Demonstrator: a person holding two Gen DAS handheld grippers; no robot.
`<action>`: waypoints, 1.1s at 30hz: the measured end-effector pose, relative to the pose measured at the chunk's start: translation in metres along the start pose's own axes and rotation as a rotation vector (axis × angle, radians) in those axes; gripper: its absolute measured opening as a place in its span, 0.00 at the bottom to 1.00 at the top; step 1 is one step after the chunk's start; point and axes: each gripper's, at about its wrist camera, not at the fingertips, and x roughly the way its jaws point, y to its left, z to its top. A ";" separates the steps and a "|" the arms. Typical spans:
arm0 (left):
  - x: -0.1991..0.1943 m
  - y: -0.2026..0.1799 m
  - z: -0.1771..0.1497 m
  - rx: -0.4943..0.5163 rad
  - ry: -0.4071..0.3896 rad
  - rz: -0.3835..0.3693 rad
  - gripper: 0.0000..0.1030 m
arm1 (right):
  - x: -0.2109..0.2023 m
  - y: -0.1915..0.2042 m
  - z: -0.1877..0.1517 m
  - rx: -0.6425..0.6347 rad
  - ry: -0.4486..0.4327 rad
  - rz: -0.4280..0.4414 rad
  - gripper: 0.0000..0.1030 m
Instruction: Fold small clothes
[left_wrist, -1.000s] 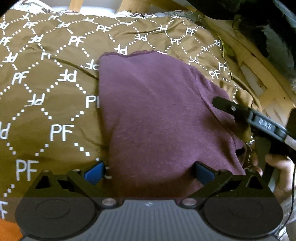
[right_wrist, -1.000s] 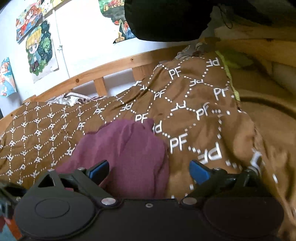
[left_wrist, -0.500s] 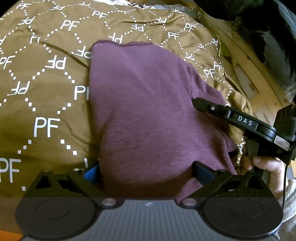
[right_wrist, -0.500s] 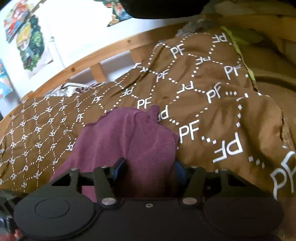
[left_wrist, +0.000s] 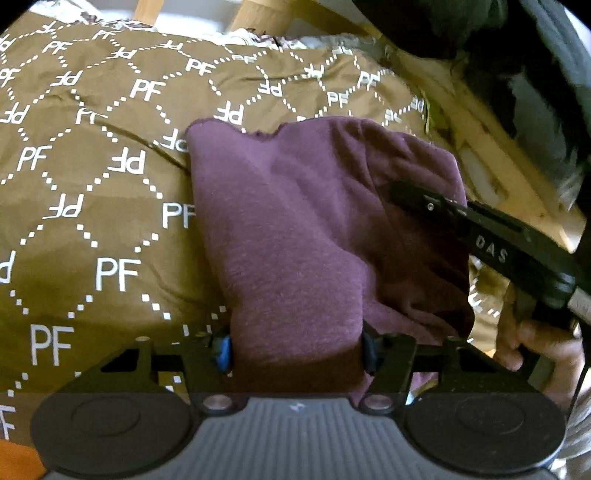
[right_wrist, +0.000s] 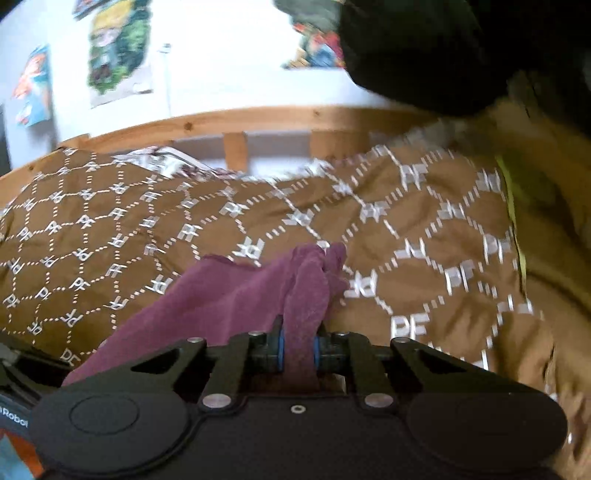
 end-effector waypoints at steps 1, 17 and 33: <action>-0.005 0.003 0.002 -0.006 -0.009 -0.005 0.63 | -0.002 0.005 0.004 -0.010 -0.019 0.009 0.13; -0.072 0.055 0.027 0.076 -0.135 0.211 0.65 | 0.035 0.079 0.041 0.045 -0.160 0.172 0.12; -0.063 0.074 0.012 -0.022 -0.081 0.258 0.89 | 0.062 0.044 0.009 0.254 0.012 0.081 0.45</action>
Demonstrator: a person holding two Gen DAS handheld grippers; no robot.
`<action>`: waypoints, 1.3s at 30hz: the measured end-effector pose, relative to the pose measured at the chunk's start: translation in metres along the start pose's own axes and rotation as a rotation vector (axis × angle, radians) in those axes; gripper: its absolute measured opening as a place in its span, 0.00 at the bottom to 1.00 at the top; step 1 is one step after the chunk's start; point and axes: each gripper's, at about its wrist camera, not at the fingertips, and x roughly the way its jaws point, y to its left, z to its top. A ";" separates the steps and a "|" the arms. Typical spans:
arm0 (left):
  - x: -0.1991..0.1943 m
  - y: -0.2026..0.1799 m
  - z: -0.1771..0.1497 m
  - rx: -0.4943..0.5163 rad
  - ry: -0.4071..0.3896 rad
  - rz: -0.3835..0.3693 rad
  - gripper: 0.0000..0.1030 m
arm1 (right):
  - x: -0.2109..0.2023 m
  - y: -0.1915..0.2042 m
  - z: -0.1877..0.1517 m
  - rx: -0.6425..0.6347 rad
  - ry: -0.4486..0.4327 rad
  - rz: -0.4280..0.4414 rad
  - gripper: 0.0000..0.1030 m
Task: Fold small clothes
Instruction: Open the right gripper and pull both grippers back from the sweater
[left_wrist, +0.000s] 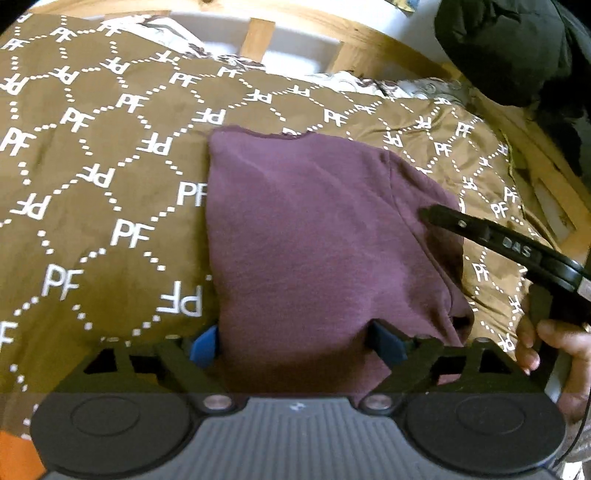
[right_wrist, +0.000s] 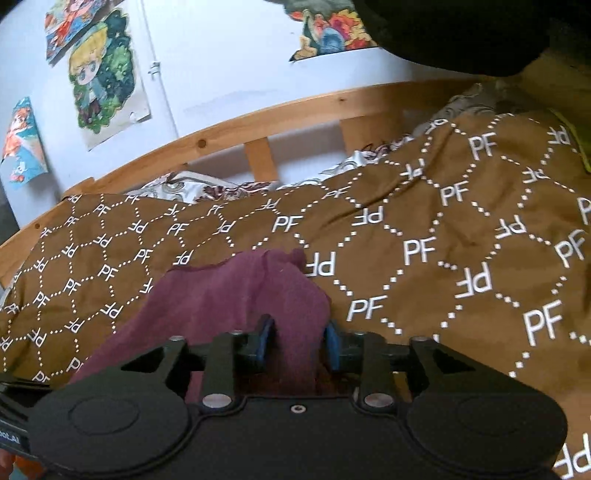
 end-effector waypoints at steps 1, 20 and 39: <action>-0.004 -0.001 -0.001 -0.002 -0.010 0.011 0.90 | -0.003 -0.001 -0.001 0.004 -0.003 -0.007 0.48; -0.136 -0.076 -0.052 0.085 -0.453 0.288 1.00 | -0.163 0.050 -0.013 -0.147 -0.235 -0.031 0.99; -0.139 -0.080 -0.139 0.100 -0.411 0.325 1.00 | -0.263 0.047 -0.089 -0.183 -0.284 -0.140 0.99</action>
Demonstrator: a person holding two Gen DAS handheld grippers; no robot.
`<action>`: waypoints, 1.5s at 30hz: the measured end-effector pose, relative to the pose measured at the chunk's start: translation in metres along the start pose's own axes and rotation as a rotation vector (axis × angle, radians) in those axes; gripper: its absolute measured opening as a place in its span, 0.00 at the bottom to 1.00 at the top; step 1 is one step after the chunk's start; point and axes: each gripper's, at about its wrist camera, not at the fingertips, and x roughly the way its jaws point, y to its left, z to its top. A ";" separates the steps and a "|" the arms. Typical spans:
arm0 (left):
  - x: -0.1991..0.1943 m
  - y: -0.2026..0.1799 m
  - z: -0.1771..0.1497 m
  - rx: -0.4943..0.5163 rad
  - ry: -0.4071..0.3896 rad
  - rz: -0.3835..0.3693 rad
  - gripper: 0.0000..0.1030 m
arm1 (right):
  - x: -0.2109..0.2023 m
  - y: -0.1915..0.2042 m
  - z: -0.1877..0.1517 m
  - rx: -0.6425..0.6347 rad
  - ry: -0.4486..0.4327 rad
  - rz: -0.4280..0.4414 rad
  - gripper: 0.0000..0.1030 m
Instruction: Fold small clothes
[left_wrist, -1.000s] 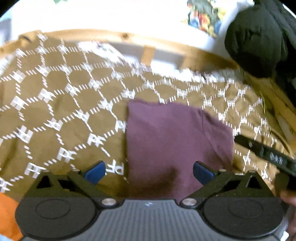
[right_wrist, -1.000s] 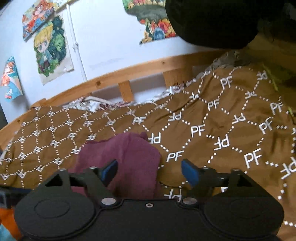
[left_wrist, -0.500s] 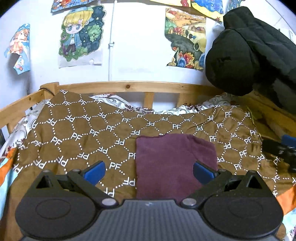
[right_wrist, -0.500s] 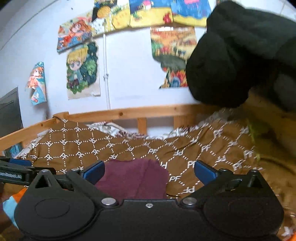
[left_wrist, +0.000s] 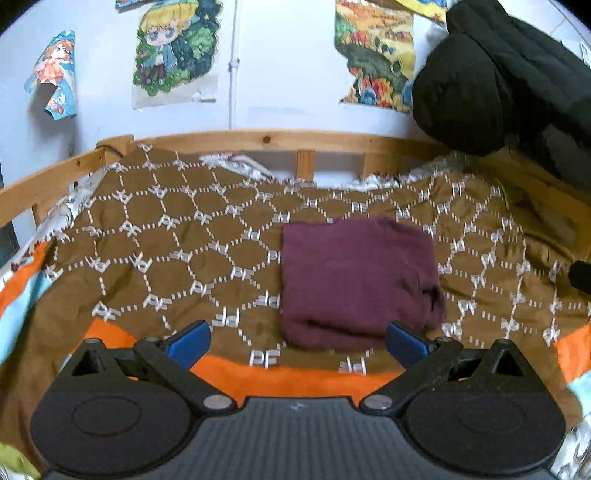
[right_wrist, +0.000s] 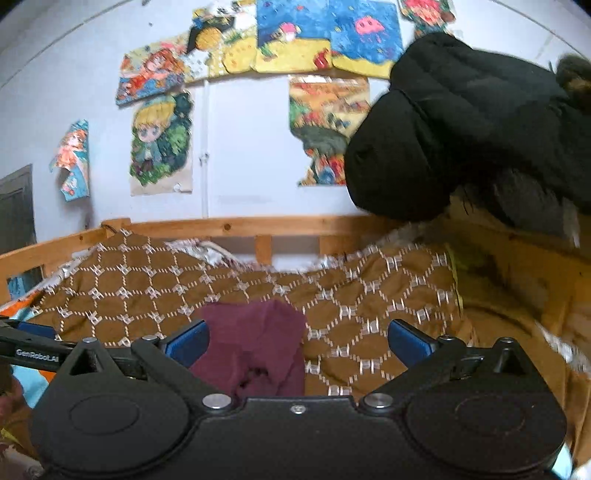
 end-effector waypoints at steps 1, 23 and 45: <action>0.002 -0.002 -0.006 0.016 0.009 -0.004 1.00 | 0.002 0.001 -0.007 0.003 0.013 0.003 0.99; 0.015 -0.018 -0.037 0.070 0.016 -0.040 1.00 | 0.023 -0.006 -0.063 0.036 0.078 -0.014 0.99; 0.012 -0.018 -0.038 0.061 0.017 -0.047 1.00 | 0.021 -0.008 -0.065 0.040 0.087 -0.033 0.99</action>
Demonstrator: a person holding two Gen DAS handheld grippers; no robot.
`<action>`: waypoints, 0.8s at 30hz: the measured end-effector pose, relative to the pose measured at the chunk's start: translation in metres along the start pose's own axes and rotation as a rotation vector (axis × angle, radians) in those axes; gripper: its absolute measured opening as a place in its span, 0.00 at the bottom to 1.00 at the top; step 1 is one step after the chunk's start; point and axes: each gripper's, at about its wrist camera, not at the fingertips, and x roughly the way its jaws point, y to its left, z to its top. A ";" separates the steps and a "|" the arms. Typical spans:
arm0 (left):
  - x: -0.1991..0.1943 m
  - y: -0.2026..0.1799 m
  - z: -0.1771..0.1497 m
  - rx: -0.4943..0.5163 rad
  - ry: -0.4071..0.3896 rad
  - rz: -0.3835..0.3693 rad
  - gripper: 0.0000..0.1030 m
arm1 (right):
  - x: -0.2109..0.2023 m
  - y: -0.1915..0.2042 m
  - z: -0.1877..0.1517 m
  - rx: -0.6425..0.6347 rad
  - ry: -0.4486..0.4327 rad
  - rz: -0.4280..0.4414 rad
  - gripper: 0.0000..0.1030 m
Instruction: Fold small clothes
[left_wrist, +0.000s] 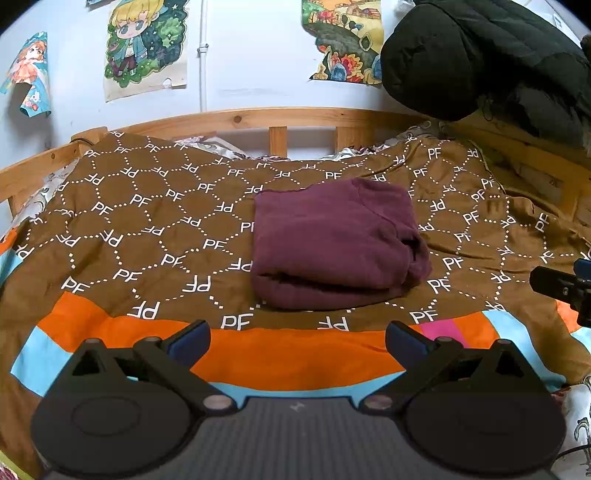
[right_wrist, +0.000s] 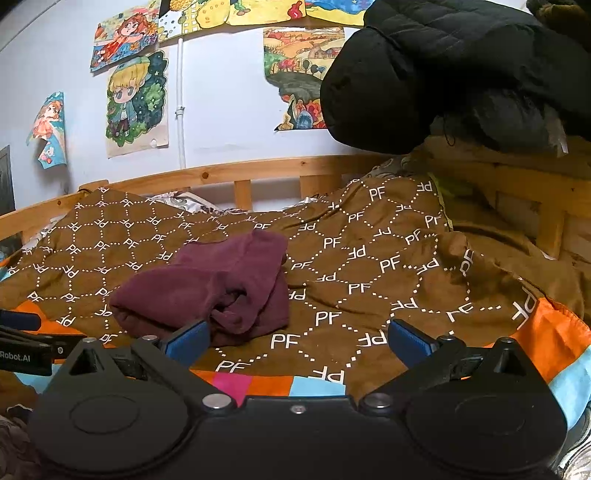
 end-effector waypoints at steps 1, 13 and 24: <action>0.000 0.000 0.000 -0.001 0.000 0.001 1.00 | 0.000 0.000 0.000 0.000 0.000 0.001 0.99; -0.001 0.000 0.000 0.000 0.000 0.004 1.00 | 0.001 -0.001 -0.001 0.004 0.011 -0.001 0.99; 0.000 0.000 0.000 0.006 0.003 0.006 1.00 | 0.000 0.000 -0.001 0.003 0.007 -0.017 1.00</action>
